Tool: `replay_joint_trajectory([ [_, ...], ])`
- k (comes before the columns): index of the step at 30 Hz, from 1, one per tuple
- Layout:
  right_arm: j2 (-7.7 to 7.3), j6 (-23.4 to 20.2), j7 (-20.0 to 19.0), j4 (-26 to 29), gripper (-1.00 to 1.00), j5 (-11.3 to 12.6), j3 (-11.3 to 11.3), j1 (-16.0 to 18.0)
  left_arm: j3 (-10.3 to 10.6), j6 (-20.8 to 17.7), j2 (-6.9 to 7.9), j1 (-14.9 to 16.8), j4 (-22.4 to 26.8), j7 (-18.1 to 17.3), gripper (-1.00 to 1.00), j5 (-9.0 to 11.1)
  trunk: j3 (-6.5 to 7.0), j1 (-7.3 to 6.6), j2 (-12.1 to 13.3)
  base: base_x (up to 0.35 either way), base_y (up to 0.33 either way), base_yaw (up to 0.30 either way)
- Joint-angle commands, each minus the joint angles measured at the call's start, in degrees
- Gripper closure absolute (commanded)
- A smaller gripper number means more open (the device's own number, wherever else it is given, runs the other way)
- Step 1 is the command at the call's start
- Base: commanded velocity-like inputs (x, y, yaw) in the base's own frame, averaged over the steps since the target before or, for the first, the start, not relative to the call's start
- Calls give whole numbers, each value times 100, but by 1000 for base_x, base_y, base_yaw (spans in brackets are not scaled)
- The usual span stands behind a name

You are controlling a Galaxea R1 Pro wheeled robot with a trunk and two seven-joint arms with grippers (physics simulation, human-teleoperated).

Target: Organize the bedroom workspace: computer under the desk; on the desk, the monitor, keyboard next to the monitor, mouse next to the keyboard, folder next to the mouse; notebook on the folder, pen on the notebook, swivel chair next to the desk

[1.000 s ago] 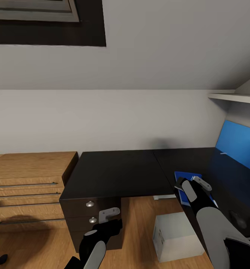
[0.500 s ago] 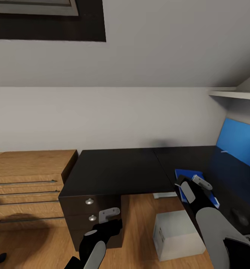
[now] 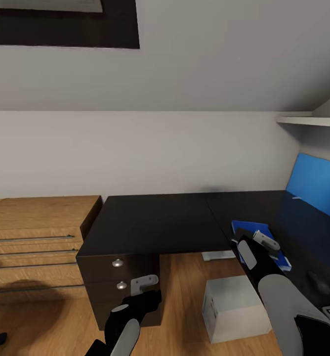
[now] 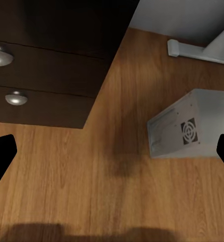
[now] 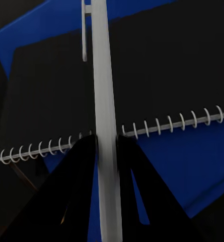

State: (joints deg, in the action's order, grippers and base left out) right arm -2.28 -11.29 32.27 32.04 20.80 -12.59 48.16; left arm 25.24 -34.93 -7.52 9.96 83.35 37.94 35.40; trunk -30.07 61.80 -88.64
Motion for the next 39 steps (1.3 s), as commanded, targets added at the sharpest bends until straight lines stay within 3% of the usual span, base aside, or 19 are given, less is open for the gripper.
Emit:
replay_joint_trajectory([
  [1,1,-30,27,12,100,15,21,2,7,-5,0,6,6,60,-100,57,-25,22,-45,0,0,0],
  [26,-5,-80,50,13,100,-363,604,5,22,-5,9,6,-76,60,-100,31,-61,66,-125,0,0,0],
  [32,-20,-90,48,17,100,-402,671,6,163,-5,14,6,-87,60,-100,30,-61,66,-125,0,0,0],
  [33,-43,-146,48,20,100,-539,700,7,234,-5,22,6,-90,59,-100,29,-61,66,-125,0,0,0],
  [39,-108,-393,30,18,100,-726,711,7,263,-5,29,6,-91,59,-100,28,-61,66,-125,0,0,0],
])
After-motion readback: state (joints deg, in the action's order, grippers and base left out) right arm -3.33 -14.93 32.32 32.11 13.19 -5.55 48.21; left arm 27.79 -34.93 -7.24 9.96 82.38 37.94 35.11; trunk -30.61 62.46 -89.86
